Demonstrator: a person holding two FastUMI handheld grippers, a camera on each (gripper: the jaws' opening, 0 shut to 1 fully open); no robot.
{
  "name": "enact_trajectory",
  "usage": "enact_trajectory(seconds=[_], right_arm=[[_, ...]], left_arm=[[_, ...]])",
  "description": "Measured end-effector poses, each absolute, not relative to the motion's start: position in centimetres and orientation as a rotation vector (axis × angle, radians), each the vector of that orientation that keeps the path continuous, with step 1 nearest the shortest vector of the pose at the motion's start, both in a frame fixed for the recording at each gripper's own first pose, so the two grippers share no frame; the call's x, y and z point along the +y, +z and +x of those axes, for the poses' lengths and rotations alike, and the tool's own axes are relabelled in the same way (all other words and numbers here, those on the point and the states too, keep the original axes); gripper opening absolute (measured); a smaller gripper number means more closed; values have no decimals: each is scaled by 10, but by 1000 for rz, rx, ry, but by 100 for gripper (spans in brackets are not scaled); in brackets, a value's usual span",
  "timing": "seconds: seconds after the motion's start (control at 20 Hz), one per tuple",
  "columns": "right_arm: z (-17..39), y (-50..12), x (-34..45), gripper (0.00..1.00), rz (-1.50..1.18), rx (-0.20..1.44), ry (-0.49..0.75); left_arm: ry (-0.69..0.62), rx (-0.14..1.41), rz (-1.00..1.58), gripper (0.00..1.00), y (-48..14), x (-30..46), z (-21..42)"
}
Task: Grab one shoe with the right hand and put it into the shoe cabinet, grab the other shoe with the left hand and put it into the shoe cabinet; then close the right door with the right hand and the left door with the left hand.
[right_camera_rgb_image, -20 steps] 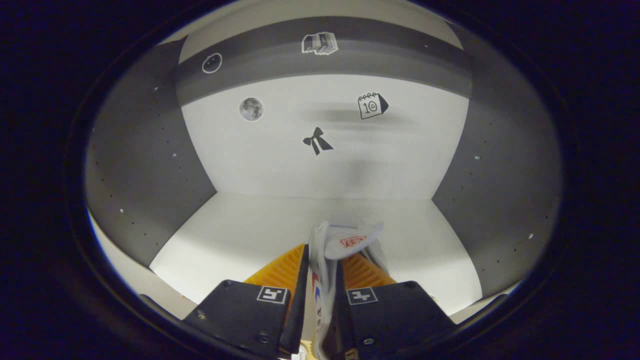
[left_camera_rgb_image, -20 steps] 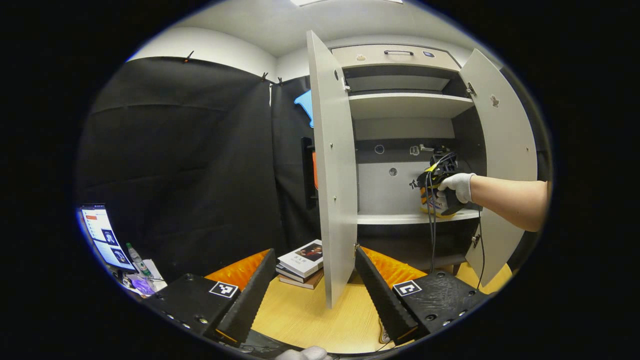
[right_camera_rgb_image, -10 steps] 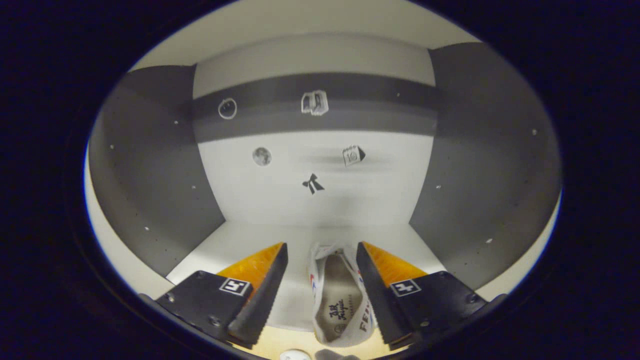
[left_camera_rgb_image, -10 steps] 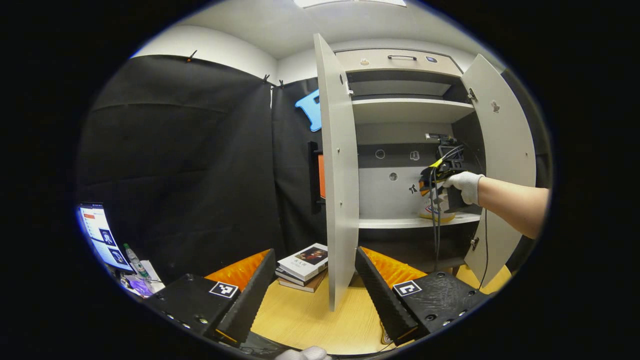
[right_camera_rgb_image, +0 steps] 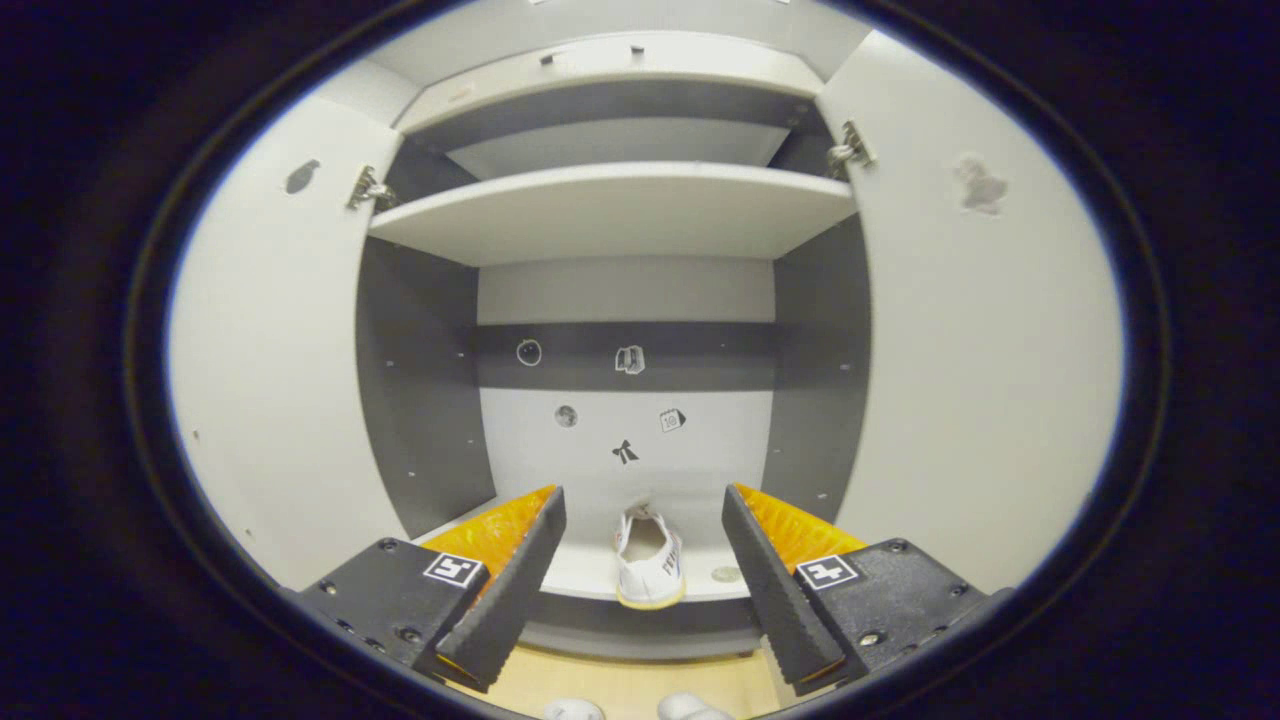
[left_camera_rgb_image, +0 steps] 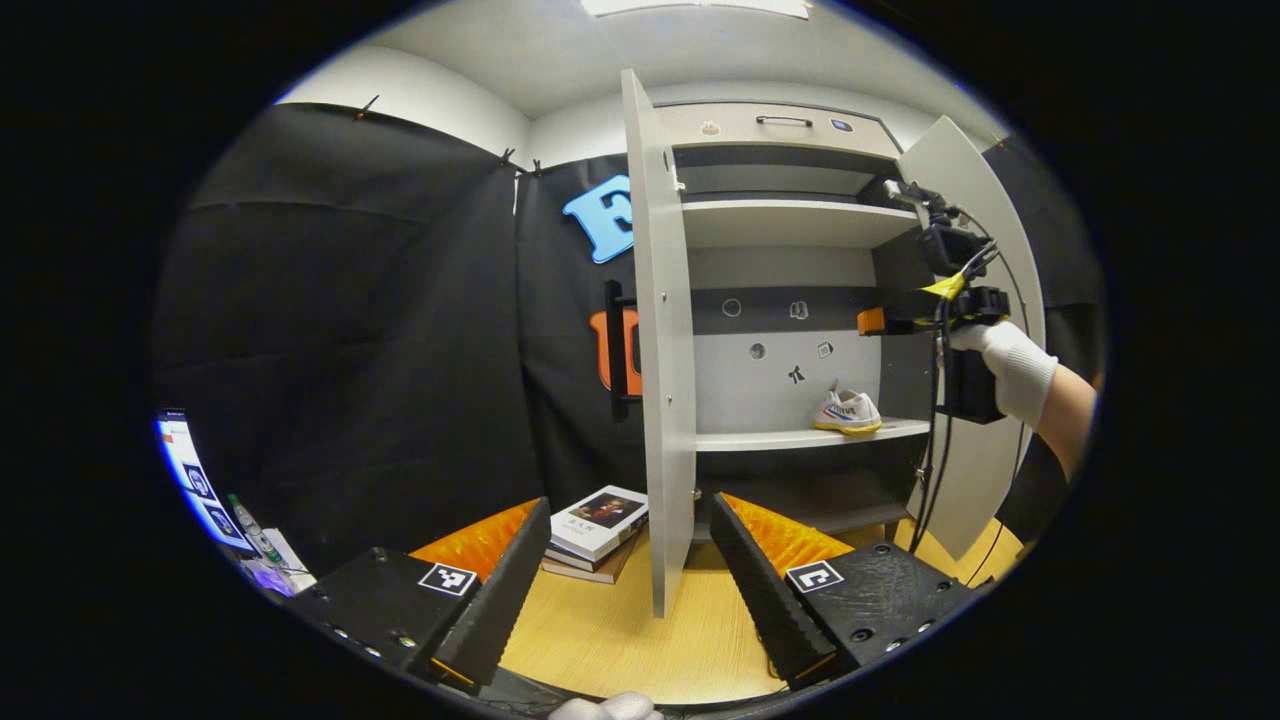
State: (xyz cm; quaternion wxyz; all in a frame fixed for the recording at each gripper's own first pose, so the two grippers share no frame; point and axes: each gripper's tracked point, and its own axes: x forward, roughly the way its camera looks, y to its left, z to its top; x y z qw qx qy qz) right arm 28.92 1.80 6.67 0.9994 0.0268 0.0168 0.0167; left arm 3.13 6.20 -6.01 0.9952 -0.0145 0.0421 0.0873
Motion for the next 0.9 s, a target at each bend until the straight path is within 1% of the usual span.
enact_trajectory(seconds=[0.2, 0.25, 0.3, 0.35, 0.4, 0.45, 0.55, 0.75, 0.8, 0.85, 0.9], right_arm=[[205, 46, -5, 99, 71, -27, 2], [187, 39, -12, 99, 72, -37, -9], [170, 30, -19, 99, 72, -39, -30], [154, 21, -28, 99, 69, -40, -47], [137, 13, -35, 99, 58, -33, -60], [123, 5, -41, 99, 51, -25, -71], [87, -4, -50, 99, 46, -30, -86], [52, -19, -67, 99, 44, 2, -113], [46, -22, -70, 99, 42, 11, -113], [41, -25, -73, 99, 37, 24, -114], [38, -28, -76, 99, 29, 32, -113]], left_arm=[[88, 79, -6, 96, -68, 49, 27], [68, 85, -2, 100, -73, 44, 26], [43, 80, -2, 100, -77, 39, 26], [20, 84, 0, 97, -82, 32, 26], [1, 85, 2, 100, -87, 25, 25], [-18, 82, 7, 97, -91, 18, 24], [-59, 97, 15, 96, -104, 0, 22], [-121, 109, 18, 96, -128, -34, 25], [-123, 122, 17, 100, -140, -42, 27], [-135, 133, 21, 96, -152, -51, 31], [-148, 153, 28, 100, -167, -62, 35]])
